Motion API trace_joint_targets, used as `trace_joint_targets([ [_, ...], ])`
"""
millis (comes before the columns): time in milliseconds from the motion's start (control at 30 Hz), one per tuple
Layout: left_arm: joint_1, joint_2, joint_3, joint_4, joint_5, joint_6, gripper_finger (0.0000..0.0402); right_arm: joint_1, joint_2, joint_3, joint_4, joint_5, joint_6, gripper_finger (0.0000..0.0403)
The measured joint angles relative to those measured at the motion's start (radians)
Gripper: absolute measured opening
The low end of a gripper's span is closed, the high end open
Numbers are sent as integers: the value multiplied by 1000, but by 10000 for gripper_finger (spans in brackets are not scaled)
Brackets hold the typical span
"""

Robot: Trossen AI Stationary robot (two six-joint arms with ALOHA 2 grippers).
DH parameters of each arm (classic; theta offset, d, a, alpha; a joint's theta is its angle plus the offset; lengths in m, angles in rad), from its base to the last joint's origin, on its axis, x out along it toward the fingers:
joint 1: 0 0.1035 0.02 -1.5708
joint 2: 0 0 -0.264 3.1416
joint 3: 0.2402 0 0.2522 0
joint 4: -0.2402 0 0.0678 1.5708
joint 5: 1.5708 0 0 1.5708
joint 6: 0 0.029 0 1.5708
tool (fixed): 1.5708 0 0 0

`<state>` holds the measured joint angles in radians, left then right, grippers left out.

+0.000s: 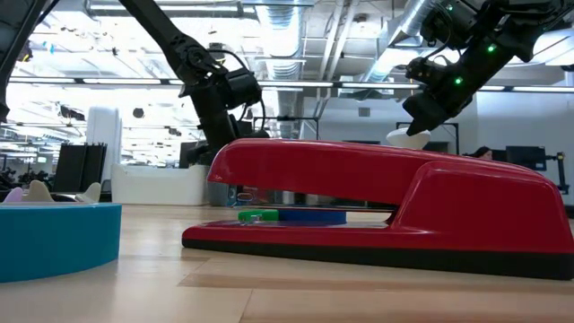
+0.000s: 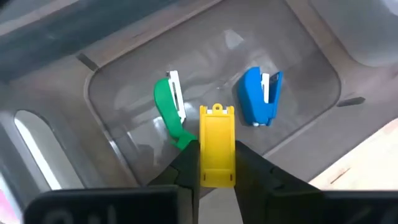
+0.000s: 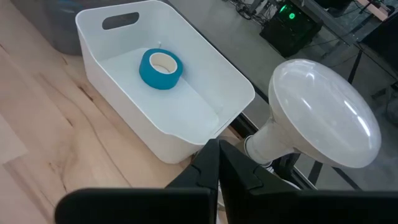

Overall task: Pick and place Stapler, Stapler remover, tape
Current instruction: Put the yellow stapler into the black bin, then put the blue tape into the right white bin

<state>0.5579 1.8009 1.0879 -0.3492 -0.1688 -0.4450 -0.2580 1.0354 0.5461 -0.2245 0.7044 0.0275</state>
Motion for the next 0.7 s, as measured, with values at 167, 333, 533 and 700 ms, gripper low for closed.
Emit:
trace_joint_targets([
  [167, 0, 0, -2, 18, 0, 2, 84, 0, 0, 0, 0, 0, 0, 0],
  [333, 0, 0, -4, 66, 2, 25, 113, 0, 0, 0, 0, 0, 0, 0],
  [533, 0, 0, -4, 180, 47, 27, 128, 0, 0, 0, 0, 2, 0, 0],
  [700, -28, -51, -4, 179, 53, 118, 87, 0, 0, 0, 4, 4, -42, 0],
])
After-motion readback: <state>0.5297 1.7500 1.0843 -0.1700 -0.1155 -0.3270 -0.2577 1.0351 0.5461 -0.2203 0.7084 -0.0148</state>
